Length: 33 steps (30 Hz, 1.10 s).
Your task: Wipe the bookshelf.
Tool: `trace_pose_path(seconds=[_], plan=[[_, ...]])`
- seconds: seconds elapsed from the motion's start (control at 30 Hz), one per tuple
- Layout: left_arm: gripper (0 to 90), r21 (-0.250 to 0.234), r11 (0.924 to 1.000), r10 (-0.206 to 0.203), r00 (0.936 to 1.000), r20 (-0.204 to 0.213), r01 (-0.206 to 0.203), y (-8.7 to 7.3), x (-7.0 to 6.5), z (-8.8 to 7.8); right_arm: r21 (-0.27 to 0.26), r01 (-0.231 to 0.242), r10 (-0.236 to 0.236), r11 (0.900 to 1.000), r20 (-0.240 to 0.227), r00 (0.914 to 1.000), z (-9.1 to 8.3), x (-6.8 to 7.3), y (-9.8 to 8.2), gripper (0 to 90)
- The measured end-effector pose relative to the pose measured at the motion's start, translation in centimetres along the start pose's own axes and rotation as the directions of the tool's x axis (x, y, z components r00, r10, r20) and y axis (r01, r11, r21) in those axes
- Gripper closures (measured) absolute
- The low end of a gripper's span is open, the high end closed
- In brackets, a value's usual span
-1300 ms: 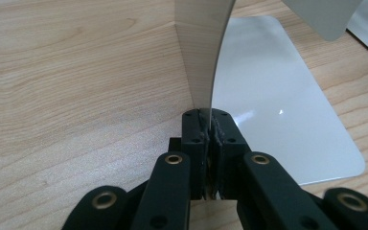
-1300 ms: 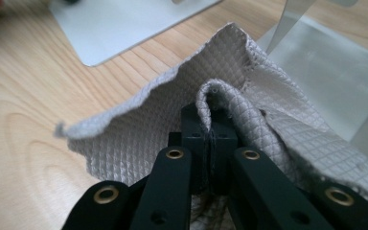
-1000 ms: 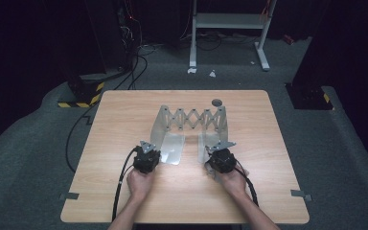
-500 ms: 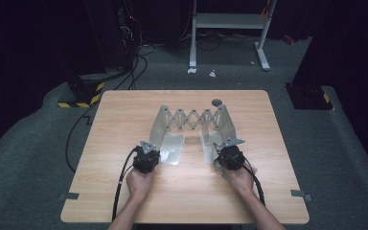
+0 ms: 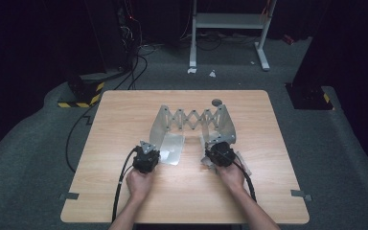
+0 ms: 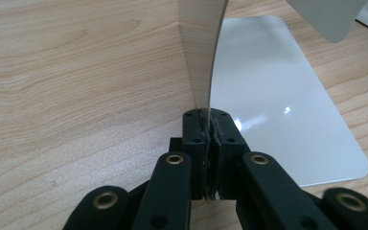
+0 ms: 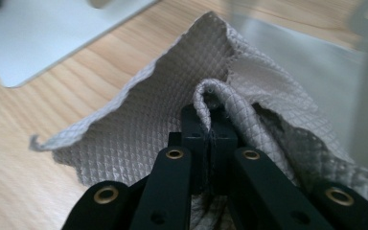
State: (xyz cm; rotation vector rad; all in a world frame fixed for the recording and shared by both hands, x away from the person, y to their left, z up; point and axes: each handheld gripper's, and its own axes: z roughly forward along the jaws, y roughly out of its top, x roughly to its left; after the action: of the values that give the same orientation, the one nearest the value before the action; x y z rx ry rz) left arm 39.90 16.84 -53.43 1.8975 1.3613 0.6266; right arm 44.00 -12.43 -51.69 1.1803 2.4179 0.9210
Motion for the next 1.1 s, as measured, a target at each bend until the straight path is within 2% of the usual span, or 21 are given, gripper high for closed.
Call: trace_pose_path(seconds=[0.13, 0.23, 0.33, 0.43, 0.63, 0.73, 0.9, 1.1], plan=[[85.4, 0.0, 1.0, 0.0, 1.0, 0.0, 0.0, 0.0, 0.0, 0.0, 0.008, -0.022, 0.021, 1.0, 0.028, 0.9994, -0.4, -1.1, -0.3, 88.7], [85.4, 0.0, 1.0, 0.001, 1.0, 0.0, -0.001, 0.0, 0.0, 0.0, 0.004, -0.023, 0.022, 1.0, 0.029, 0.9993, -0.2, -0.8, -0.1, 88.7], [85.5, 0.0, 1.0, 0.0, 1.0, -0.001, 0.0, 0.0, 0.0, 0.0, 0.005, -0.025, 0.025, 1.0, 0.006, 0.9997, 0.1, -0.3, 0.2, 88.7], [85.4, 0.0, 1.0, 0.0, 1.0, 0.0, 0.0, 0.0, 0.0, 0.0, 0.006, -0.022, 0.021, 1.0, 0.001, 0.9998, 0.2, -0.3, 0.2, 88.7], [85.5, 0.0, 1.0, 0.0, 1.0, -0.001, 0.0, 0.0, 0.0, 0.0, 0.021, -0.031, 0.03, 0.999, 0.048, 0.9984, -0.3, -1.6, 0.0, 88.7], [85.5, 0.0, 1.0, 0.0, 1.0, -0.001, 0.0, 0.0, 0.0, 0.0, 0.022, -0.031, 0.03, 0.999, 0.058, 0.9979, 0.0, -1.5, 0.4, 88.7], [85.5, 0.0, 1.0, -0.001, 1.0, -0.001, 0.001, 0.0, 0.0, 0.0, 0.014, -0.055, 0.054, 0.998, 0.063, 0.9966, 0.7, -1.3, 1.0, 88.6], [85.5, 0.006, 1.0, 0.005, 1.0, 0.0, -0.005, 0.0, 0.0, 0.0, 0.018, -0.025, 0.024, 1.0, 0.049, 0.9985, 0.8, -0.3, 1.2, 88.6]])
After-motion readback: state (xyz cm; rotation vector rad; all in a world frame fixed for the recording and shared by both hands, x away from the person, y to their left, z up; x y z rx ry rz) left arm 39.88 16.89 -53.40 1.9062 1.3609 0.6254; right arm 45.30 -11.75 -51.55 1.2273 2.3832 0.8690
